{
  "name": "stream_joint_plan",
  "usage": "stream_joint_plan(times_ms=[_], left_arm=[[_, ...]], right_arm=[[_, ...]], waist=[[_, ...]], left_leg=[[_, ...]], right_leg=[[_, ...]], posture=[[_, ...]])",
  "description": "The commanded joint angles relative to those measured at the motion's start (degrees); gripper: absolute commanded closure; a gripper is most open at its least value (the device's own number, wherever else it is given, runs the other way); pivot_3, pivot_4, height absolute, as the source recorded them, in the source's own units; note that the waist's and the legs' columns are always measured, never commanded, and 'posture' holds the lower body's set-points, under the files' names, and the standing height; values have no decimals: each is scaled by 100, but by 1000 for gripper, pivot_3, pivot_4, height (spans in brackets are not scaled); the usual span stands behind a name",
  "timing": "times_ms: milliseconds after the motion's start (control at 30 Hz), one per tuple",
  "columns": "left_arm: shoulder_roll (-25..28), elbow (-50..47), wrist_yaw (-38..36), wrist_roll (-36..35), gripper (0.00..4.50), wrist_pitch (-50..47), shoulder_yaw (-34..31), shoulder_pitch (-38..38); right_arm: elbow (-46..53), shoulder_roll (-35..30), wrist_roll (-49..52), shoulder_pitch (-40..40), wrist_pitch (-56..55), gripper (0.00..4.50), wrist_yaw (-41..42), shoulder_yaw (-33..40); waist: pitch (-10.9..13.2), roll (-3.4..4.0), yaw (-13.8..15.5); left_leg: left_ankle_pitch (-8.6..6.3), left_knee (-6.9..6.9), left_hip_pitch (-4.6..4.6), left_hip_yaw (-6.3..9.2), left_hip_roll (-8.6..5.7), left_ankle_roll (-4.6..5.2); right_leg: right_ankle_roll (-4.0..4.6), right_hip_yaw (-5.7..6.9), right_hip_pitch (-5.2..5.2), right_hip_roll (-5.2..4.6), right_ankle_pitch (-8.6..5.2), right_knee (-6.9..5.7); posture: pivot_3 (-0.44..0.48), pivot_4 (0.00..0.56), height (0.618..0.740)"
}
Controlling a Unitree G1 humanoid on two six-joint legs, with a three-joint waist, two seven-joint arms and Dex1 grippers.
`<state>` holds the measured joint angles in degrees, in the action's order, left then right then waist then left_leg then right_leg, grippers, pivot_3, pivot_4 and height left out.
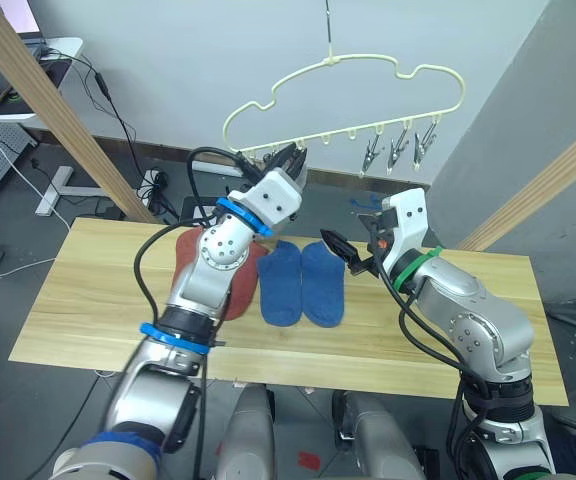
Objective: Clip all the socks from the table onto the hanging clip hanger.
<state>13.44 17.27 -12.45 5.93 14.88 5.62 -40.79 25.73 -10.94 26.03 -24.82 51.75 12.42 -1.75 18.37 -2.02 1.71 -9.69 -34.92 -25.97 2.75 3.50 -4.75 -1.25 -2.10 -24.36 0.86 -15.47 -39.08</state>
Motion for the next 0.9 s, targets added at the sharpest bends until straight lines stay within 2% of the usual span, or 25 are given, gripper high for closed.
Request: stream_joint_plan(times_ms=[33,267,533,633,733,900], left_arm=[[-297,-583,-32,-902,4326,-541,-527,-132],[-851,-976,-118,-2432,4326,-2147,-1187,-267],[-1005,-1275,4,-4135,4326,-4234,-1878,-378],[-951,-1328,95,-4305,4326,-4531,-1992,-355],[-1040,-1313,373,-4908,4326,-5027,-2347,-416],[-978,-1370,558,-5507,4326,-5586,-2596,-448]], right_arm=[[310,-2,66,32,-81,0,12,66],[329,3,65,54,-73,0,12,40],[301,-1,56,36,-91,0,32,21],[284,-1,39,29,-104,0,34,4],[286,-13,22,36,-113,0,36,-11],[243,-60,-88,10,-219,0,87,-156]], waist=[[0,0,-27],[0,0,-35],[0,0,-40],[-1,0,-39],[-1,-1,-39],[-1,-1,-38]], left_leg=[[0,-1,1,0,1,0],[1,-4,2,1,0,0],[1,-6,10,5,1,0],[1,-7,12,6,1,0],[1,-8,17,6,1,0],[2,-11,19,7,1,-1]], right_leg=[[0,0,0,1,0,-3],[-1,0,3,3,0,-4],[-18,1,12,4,-10,-4],[-17,2,13,4,-10,-5],[-18,2,19,4,-10,-6],[-23,1,21,4,-10,-7]], posture=[[115,316,740],[115,317,740],[118,315,740],[120,312,740],[120,312,740],[124,308,740]])
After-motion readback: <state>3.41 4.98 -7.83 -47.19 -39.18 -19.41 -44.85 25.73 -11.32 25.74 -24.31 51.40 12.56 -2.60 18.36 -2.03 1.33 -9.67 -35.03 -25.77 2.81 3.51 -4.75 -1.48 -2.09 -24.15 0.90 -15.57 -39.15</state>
